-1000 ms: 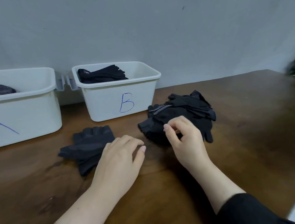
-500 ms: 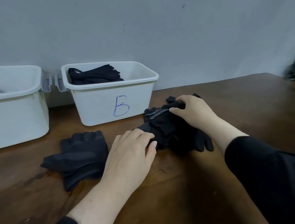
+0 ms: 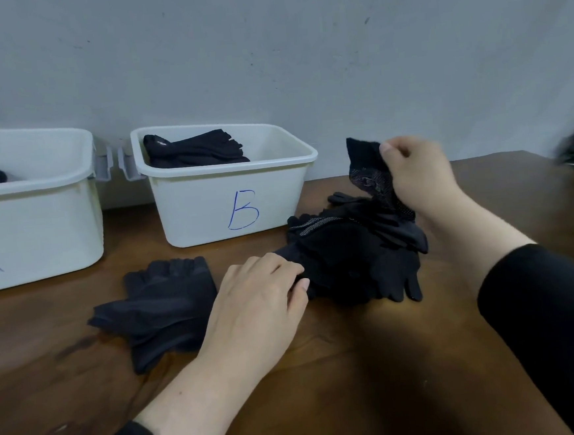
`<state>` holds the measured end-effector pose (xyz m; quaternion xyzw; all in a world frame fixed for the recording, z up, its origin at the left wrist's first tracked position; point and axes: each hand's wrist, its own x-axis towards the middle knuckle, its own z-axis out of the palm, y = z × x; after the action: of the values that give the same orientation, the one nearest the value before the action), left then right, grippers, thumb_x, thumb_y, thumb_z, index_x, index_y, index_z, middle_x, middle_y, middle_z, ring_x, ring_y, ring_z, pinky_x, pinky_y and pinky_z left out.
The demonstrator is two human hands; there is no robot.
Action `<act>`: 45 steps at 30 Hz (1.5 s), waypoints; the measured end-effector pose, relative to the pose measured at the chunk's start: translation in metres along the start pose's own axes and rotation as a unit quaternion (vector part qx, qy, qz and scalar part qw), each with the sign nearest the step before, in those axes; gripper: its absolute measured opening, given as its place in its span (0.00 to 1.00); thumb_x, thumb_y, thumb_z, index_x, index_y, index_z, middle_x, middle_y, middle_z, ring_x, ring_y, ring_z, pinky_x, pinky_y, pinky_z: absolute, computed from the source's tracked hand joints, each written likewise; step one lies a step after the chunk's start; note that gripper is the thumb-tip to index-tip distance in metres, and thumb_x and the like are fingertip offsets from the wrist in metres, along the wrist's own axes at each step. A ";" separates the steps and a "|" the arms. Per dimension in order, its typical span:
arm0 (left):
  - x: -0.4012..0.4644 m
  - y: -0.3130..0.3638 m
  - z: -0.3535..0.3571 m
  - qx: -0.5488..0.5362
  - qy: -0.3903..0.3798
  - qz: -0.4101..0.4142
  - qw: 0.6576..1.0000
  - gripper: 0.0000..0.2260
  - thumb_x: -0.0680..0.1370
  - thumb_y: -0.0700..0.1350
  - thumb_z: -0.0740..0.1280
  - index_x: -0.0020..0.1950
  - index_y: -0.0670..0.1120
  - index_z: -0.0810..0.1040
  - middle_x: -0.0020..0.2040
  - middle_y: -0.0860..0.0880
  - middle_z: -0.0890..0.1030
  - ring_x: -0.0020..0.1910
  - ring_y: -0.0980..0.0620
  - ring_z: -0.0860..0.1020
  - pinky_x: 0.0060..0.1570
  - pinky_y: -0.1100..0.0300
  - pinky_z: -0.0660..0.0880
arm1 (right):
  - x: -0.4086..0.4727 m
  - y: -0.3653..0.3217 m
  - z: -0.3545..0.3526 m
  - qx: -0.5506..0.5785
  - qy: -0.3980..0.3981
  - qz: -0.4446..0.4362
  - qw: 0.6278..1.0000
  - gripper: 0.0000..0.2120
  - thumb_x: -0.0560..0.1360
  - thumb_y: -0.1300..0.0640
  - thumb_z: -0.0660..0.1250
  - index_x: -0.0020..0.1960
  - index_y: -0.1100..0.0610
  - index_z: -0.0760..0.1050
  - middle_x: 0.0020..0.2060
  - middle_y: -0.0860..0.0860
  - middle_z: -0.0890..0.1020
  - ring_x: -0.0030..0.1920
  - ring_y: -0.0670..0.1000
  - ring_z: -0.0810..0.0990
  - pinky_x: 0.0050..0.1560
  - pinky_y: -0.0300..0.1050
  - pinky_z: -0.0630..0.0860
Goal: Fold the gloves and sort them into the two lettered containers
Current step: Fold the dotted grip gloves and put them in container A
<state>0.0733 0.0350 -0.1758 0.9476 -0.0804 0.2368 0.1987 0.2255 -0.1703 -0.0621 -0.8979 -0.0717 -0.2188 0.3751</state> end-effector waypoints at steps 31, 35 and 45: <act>-0.098 -0.116 -0.110 0.051 0.058 -0.104 0.992 0.11 0.82 0.48 0.63 0.60 0.50 0.82 0.58 0.55 0.82 0.59 0.55 0.77 0.61 0.61 0.66 | -0.173 -0.084 0.083 0.063 -0.233 -0.259 0.935 0.07 0.83 0.54 0.60 0.53 0.46 0.77 0.50 0.36 0.80 0.55 0.37 0.76 0.60 0.40 0.72; -0.095 -0.105 -0.102 0.023 -0.001 -0.049 0.999 0.13 0.82 0.50 0.60 0.60 0.52 0.82 0.57 0.57 0.81 0.58 0.58 0.76 0.62 0.57 0.72 | -0.214 -0.047 0.093 0.002 -0.298 -0.229 0.927 0.13 0.83 0.46 0.58 0.63 0.42 0.78 0.66 0.32 0.73 0.69 0.30 0.64 0.77 0.44 0.60; -0.095 -0.094 -0.077 0.040 -0.114 0.005 0.993 0.16 0.81 0.57 0.56 0.60 0.58 0.81 0.60 0.63 0.76 0.61 0.62 0.71 0.63 0.61 0.64 | -0.214 -0.045 0.096 -0.005 -0.282 -0.262 0.923 0.12 0.83 0.51 0.62 0.57 0.51 0.84 0.61 0.42 0.81 0.64 0.39 0.74 0.64 0.24 0.62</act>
<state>-0.0187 0.1580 -0.1907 0.9752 -0.0982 0.1310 0.1489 0.0538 -0.0634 -0.1883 -0.8734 -0.4063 -0.0471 0.2644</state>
